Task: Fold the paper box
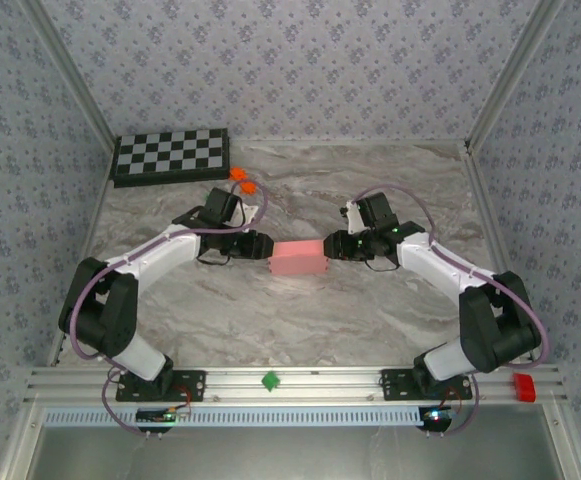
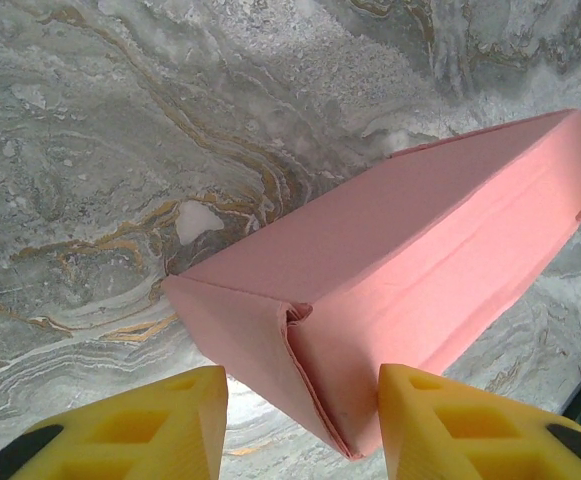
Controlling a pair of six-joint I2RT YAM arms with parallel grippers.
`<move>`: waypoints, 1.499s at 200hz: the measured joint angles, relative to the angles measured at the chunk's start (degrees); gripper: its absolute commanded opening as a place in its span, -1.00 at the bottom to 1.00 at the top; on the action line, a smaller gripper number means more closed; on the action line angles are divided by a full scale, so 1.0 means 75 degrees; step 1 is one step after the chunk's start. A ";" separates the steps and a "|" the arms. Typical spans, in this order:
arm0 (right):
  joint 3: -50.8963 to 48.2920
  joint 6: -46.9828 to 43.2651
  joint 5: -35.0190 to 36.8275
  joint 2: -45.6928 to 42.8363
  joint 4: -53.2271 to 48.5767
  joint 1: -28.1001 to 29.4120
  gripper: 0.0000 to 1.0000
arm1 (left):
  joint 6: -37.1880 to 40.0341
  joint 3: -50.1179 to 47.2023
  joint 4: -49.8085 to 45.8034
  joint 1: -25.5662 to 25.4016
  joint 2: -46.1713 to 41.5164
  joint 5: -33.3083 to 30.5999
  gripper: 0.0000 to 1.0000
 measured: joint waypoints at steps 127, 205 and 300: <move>0.0597 -0.0393 0.0262 0.0309 -0.0504 0.0000 -0.23 | 0.0000 0.0172 -0.0198 -0.0006 0.0009 -0.0023 -0.07; 0.0970 -0.0396 0.0376 -0.0178 -0.0842 -0.0067 -0.11 | 0.0600 0.1839 -0.0930 -0.0134 0.0219 -0.0437 0.43; -0.0455 -0.0396 0.0446 -0.1760 -0.0921 -0.1349 -0.08 | 0.3870 0.3042 -0.1906 -0.1443 0.0819 -0.1801 0.78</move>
